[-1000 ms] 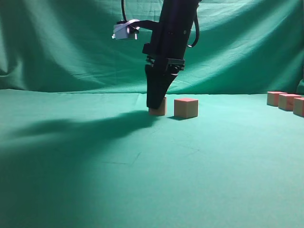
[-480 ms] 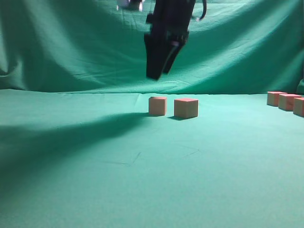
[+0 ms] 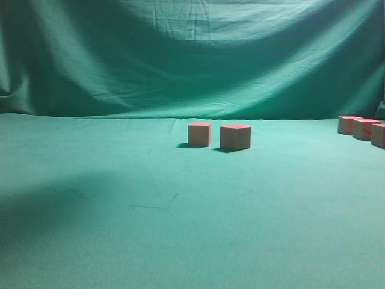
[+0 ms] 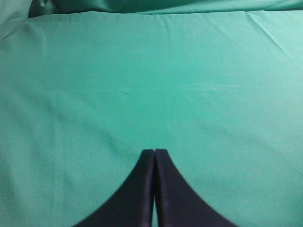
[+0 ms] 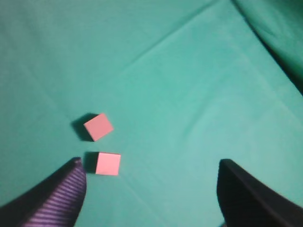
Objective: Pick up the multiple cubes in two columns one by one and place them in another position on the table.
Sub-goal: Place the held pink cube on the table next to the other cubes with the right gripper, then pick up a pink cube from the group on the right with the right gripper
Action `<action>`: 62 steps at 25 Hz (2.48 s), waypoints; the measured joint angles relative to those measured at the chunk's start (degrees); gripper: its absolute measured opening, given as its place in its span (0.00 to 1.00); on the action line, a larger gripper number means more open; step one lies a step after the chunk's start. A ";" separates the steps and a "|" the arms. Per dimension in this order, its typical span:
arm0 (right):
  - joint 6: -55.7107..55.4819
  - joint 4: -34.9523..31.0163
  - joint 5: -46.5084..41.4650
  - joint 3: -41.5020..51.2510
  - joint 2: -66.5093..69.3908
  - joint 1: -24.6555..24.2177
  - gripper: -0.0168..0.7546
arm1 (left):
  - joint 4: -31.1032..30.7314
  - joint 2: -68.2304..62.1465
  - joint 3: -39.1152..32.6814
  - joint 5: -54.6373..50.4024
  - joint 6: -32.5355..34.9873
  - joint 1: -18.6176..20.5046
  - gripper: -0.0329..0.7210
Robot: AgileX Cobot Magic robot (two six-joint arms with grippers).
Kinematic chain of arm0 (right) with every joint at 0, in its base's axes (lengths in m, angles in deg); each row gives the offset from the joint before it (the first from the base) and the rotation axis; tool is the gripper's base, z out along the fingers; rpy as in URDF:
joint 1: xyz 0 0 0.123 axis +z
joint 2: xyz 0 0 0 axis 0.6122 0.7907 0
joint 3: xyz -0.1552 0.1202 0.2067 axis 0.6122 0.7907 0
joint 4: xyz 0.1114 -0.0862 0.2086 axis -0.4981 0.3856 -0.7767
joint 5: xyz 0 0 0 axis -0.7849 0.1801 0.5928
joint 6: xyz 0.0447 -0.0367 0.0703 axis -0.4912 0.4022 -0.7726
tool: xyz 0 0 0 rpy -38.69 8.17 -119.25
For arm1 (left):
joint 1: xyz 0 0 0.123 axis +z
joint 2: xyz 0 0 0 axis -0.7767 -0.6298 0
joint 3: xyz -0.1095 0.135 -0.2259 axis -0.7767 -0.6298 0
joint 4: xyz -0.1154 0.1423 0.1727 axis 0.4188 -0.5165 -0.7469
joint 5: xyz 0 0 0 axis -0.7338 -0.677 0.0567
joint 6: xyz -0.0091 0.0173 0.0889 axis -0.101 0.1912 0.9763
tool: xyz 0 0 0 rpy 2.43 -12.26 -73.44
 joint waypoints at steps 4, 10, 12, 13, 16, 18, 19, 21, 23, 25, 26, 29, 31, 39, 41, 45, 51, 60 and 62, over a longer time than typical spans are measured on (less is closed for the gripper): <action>-18.96 9.57 -0.46 0.12 -6.73 -0.52 0.73 | 0.00 0.00 0.00 0.00 0.00 0.00 0.04; -28.91 12.61 -0.46 9.14 -17.09 -6.13 0.73 | 0.00 0.00 0.00 0.00 0.00 0.00 0.04; -31.74 12.72 -0.61 15.09 -20.30 -9.07 0.73 | 0.00 0.00 0.00 0.00 0.00 0.00 0.04; -32.94 12.72 -0.61 18.32 -21.47 -10.58 0.73 | 0.00 0.00 0.00 0.00 0.00 0.00 0.04; -34.62 12.80 -0.61 27.12 -24.04 -14.70 0.73 | 0.00 0.00 0.00 0.00 0.00 0.00 0.04; -35.36 12.94 -0.47 32.40 -24.24 -16.81 0.73 | 0.00 0.00 0.00 0.00 0.00 0.00 0.04; -35.80 12.94 -0.37 35.20 -24.24 -17.71 0.73 | 0.00 0.00 0.00 0.00 0.00 0.00 0.04; -36.38 12.94 -0.06 40.09 -24.24 -19.05 0.73 | 0.00 0.00 0.00 0.00 0.00 0.00 0.04; -36.97 12.72 2.33 44.88 -24.24 -20.03 0.73 | 0.00 0.00 0.00 0.00 0.00 0.00 0.04; -37.71 12.23 6.47 48.72 -24.24 -20.71 0.73 | 0.00 0.00 0.00 0.00 0.00 0.00 0.04; -37.98 12.12 8.97 50.58 -24.24 -20.80 0.73 | 0.00 0.00 0.00 0.00 0.00 0.00 0.04; -38.48 11.48 15.48 54.41 -24.11 -20.83 0.73 | 0.00 0.00 0.00 0.00 0.00 0.00 0.04; -38.60 11.39 18.78 55.23 -23.24 -20.83 0.73 | 0.00 0.00 0.00 0.00 0.00 0.00 0.04; -38.74 11.39 25.41 55.32 -13.90 -20.83 0.73 | 0.00 0.00 0.00 0.00 0.00 0.00 0.04; -38.74 11.39 27.30 55.32 -11.56 -20.83 0.73 | 0.00 0.00 0.00 0.00 0.00 0.00 0.04; -38.74 12.12 30.30 55.32 -7.78 -20.83 0.73 | 0.00 0.00 0.00 0.00 0.00 0.00 0.04; -38.76 12.50 31.16 51.65 -3.17 -20.83 0.73 | 0.00 0.00 0.00 0.00 0.00 0.00 0.04; -38.86 12.59 31.37 48.96 0.12 -20.83 0.73 | 0.00 0.00 0.00 0.00 0.00 0.00 0.04; -38.86 12.59 31.50 48.96 0.21 -20.83 0.73 | 0.00 0.00 0.00 0.00 0.00 0.00 0.04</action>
